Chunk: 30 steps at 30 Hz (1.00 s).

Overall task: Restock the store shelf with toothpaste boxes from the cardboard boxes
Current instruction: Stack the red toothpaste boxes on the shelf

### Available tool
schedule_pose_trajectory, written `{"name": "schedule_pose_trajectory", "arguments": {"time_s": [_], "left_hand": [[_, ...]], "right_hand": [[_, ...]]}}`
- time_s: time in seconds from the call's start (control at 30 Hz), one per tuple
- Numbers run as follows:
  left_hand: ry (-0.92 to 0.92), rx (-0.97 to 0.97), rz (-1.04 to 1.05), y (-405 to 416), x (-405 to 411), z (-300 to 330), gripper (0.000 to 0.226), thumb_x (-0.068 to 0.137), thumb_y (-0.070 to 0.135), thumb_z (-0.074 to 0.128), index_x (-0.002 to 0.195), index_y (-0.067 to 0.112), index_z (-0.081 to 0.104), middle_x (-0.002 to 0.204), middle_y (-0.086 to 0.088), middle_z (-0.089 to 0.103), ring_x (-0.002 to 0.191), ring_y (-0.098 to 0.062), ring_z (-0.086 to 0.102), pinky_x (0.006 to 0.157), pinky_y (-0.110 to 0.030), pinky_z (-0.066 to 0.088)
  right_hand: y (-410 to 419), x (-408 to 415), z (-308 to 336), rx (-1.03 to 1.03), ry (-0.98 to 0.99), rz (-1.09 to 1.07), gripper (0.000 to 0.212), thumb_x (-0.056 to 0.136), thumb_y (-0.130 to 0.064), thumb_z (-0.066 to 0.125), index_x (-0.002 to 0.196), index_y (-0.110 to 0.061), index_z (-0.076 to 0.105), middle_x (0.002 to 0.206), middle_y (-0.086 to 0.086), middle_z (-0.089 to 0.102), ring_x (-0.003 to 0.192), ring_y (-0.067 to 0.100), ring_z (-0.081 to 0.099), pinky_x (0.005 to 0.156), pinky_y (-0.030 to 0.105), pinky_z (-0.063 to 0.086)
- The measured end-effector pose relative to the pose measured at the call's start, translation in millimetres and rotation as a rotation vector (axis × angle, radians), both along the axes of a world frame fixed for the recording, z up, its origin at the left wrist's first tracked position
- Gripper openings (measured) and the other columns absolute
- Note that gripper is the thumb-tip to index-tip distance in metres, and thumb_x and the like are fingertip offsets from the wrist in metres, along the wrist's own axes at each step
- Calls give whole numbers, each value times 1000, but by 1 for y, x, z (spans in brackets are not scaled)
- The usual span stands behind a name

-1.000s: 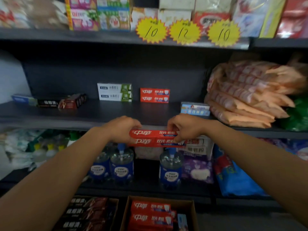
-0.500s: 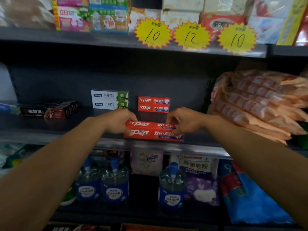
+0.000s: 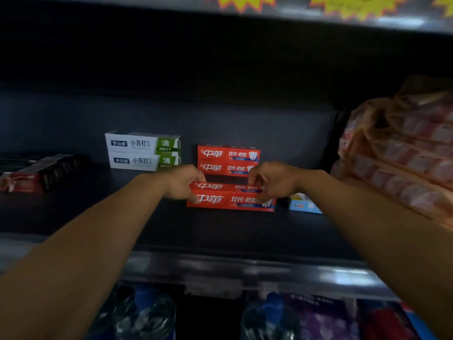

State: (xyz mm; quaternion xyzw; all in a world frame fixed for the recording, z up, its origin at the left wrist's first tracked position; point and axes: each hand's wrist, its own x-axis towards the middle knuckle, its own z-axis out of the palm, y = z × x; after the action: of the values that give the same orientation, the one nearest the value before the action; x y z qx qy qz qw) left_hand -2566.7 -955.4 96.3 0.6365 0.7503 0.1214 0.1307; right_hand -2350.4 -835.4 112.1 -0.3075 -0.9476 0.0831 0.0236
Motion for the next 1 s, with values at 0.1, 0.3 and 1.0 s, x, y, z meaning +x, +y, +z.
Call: {"name": "schedule_pose_trajectory", "arguments": {"time_s": [0.1,0.3,1.0], "left_hand": [[-9,-4,3,22,-9,-12,39,82,15,71,117,25,57,108,8,61,104,-10,57,98,-34,45],[62,65,36,39,-19,-13,57,80,19,74,132,23,50,129,2,56,120,-16,52,103,-35,41],[437,325,70,102,-43,-24,31,80,13,73,111,16,68,112,-3,63,101,-17,60,93,-36,51]], "right_hand": [[21,-10,-12,14,2,-6,40,81,-22,75,116,-21,55,124,-4,53,111,14,54,83,25,49],[40,-13,-11,48,25,-8,39,77,-25,78,103,-29,50,112,-8,54,103,12,55,83,29,51],[92,-47,-22,460,-70,-21,34,87,-22,65,118,-13,53,124,8,53,108,22,53,80,26,36]]}}
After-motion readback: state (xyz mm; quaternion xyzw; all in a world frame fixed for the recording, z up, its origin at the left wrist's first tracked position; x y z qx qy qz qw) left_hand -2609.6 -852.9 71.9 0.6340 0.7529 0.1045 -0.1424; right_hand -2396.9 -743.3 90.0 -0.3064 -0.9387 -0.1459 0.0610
